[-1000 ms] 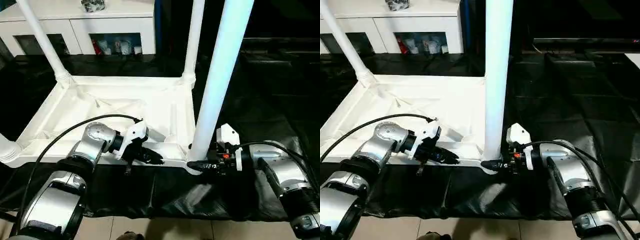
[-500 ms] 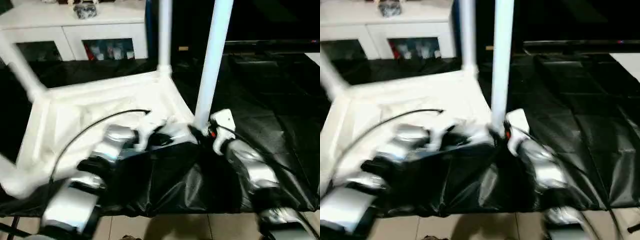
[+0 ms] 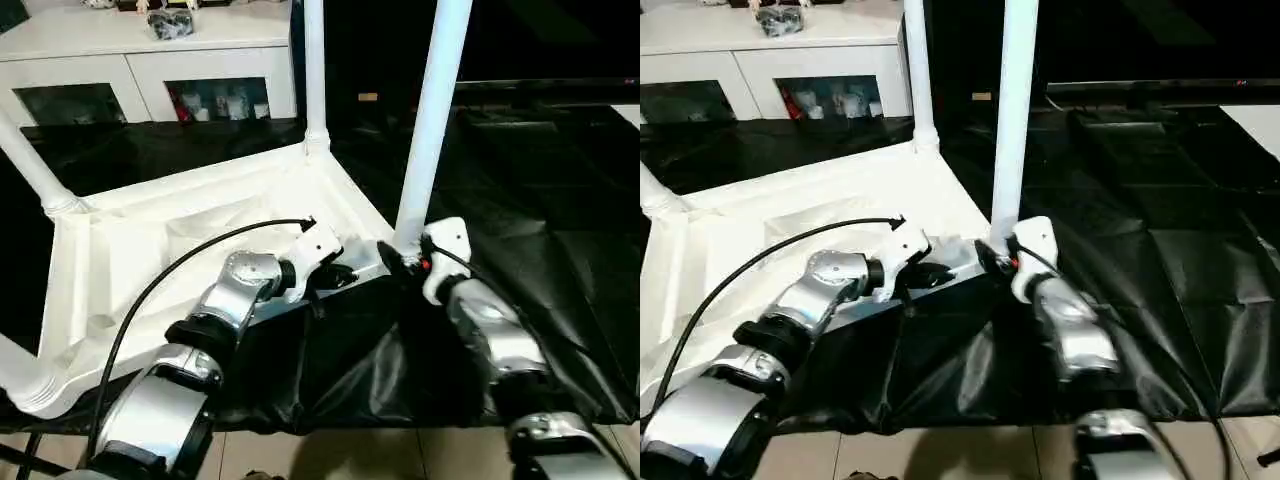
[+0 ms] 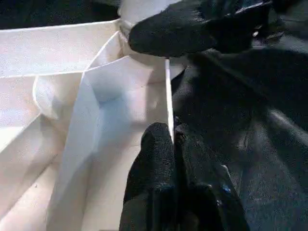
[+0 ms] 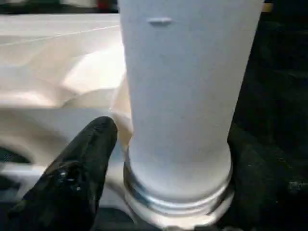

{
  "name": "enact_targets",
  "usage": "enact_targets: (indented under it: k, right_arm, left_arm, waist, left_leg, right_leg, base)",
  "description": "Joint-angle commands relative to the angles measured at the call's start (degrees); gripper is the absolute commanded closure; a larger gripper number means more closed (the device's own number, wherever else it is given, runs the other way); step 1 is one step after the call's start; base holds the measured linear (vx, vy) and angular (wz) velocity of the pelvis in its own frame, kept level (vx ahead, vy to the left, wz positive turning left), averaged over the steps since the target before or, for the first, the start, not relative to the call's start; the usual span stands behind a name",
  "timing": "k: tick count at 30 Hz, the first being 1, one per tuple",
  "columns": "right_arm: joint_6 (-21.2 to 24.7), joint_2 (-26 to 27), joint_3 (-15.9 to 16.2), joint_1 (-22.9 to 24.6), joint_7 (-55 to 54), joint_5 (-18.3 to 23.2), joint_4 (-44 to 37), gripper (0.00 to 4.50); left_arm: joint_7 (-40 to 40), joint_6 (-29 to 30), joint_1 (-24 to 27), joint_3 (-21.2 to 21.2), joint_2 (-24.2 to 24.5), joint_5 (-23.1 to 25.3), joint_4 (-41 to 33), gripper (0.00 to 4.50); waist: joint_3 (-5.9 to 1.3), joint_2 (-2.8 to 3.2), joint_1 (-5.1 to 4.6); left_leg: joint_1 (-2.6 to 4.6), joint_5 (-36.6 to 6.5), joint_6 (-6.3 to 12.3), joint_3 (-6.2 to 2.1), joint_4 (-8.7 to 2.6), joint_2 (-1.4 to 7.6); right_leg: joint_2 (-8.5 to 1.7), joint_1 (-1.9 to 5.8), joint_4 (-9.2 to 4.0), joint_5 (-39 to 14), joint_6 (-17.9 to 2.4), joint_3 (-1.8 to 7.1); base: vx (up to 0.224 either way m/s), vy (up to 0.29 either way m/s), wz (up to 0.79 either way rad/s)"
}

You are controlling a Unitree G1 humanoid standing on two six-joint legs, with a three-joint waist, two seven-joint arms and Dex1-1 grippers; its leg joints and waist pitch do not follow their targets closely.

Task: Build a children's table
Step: Rotate leg to tighten

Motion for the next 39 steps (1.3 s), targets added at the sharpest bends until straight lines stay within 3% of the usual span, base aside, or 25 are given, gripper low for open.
enact_targets:
  k: [1,4,5,8,10,13,17,20,23,30,39]
  right_arm:
    - [0.11,-0.30,2.92,0.31,5.98,0.95,-2.47,0.44]
    - [1.29,-4.45,3.46,1.35,14.21,2.62,-4.56,0.26]
    - [1.69,-5.58,3.55,1.57,16.80,3.28,-5.13,0.26]
    - [2.99,-9.13,4.14,2.27,24.80,5.10,-7.12,0.26]
    - [2.97,-11.04,4.81,2.48,28.47,5.40,-7.72,0.26]
    - [3.15,-14.22,6.42,2.47,34.48,5.27,-8.45,0.26]
    - [3.47,-15.57,7.43,2.35,37.55,5.31,-8.97,0.60]
    - [4.33,-16.22,8.70,2.05,40.22,5.21,-9.46,0.97]
    - [4.03,-16.19,9.76,1.94,41.05,4.66,-9.40,1.03]
    - [3.26,-15.57,10.19,1.60,41.24,4.14,-8.76,1.71]
    - [3.43,-14.60,9.16,2.63,38.55,4.77,-9.82,1.85]
  left_arm:
    - [-4.48,-1.46,0.50,-2.26,-0.03,-0.16,-0.48,4.50]
    - [-9.87,-2.46,0.34,-1.73,2.15,-1.27,-0.48,4.50]
    - [-11.63,-3.06,0.29,-1.65,2.82,-1.61,-0.48,4.50]
    - [-17.52,-4.01,0.21,-1.73,4.93,-2.83,-0.47,4.50]
    - [-20.10,-4.75,0.08,-1.71,5.87,-3.49,-0.29,4.50]
    - [-23.79,-5.16,-0.87,-1.55,7.57,-4.12,0.56,4.50]
    - [-26.66,-5.48,-1.25,-1.67,8.43,-4.39,1.03,4.50]
    - [-29.22,-5.71,-1.40,-2.22,9.08,-4.24,1.25,4.50]
    - [-29.98,-6.04,-1.53,-2.41,9.20,-4.09,1.51,4.50]
    - [-29.76,-6.66,-1.65,-2.49,9.00,-3.94,2.18,4.50]
    - [-26.66,-6.81,-1.49,-1.99,8.33,-3.67,2.84,4.50]
  waist:
    - [-3.54,-1.20,0.19]
    - [-3.84,-1.10,0.90]
    - [-3.95,-1.10,1.42]
    - [-4.03,-0.93,1.91]
    - [-4.03,-0.98,2.13]
    - [-3.70,-0.98,2.59]
    - [-3.51,-1.03,2.40]
    - [-3.60,-1.12,2.38]
    - [-3.71,-1.03,2.50]
    - [-3.68,-1.03,2.56]
    - [-3.67,-0.88,2.50]
  left_leg:
    - [1.52,-14.48,4.31,-1.64,-4.63,2.55]
    - [1.47,-8.57,7.21,-1.38,-3.85,2.57]
    - [1.73,-7.66,8.27,-1.19,-3.57,2.70]
    - [1.63,-6.05,9.68,-1.16,-3.33,2.81]
    - [1.70,-5.97,9.71,-1.18,-3.32,2.91]
    - [1.88,-8.86,8.15,-1.13,-3.73,3.06]
    - [1.84,-11.38,6.13,-1.22,-4.11,3.03]
    - [1.86,-10.57,6.20,-1.23,-4.01,3.01]
    - [1.90,-9.10,6.86,-1.19,-3.85,3.05]
    - [1.87,-9.87,6.58,-1.20,-3.88,3.02]
    - [1.91,-10.25,6.20,-1.21,-3.90,2.98]
  right_leg:
    - [-0.73,1.72,-3.32,-7.60,-11.75,-0.08]
    - [-0.62,2.09,-2.47,-0.67,-13.99,-0.41]
    - [-0.68,1.90,-2.23,1.17,-14.89,-0.34]
    - [-0.65,1.92,-1.76,3.71,-16.02,-0.47]
    - [-0.66,1.85,-1.75,3.38,-16.24,-0.51]
    - [-0.72,1.75,-2.08,-0.95,-16.07,-0.46]
    - [-0.83,1.78,-2.34,-4.42,-15.72,-0.34]
    - [-0.84,1.83,-2.27,-3.62,-15.87,-0.29]
    - [-0.81,1.76,-1.99,-1.08,-16.40,-0.33]
    - [-0.86,1.83,-2.02,-1.69,-16.47,-0.35]
    - [-0.81,1.85,-2.07,-1.65,-16.52,-0.35]
  base:
    - [0.000,0.000,0.00]
    - [0.000,0.000,0.00]
    - [0.000,0.000,0.00]
    - [0.000,0.000,0.00]
    - [0.000,0.000,0.00]
    - [0.000,0.000,0.00]
    - [0.000,0.000,0.00]
    - [0.000,0.000,0.00]
    - [0.000,0.000,0.00]
    - [0.000,0.000,0.00]
    - [0.000,0.000,0.00]
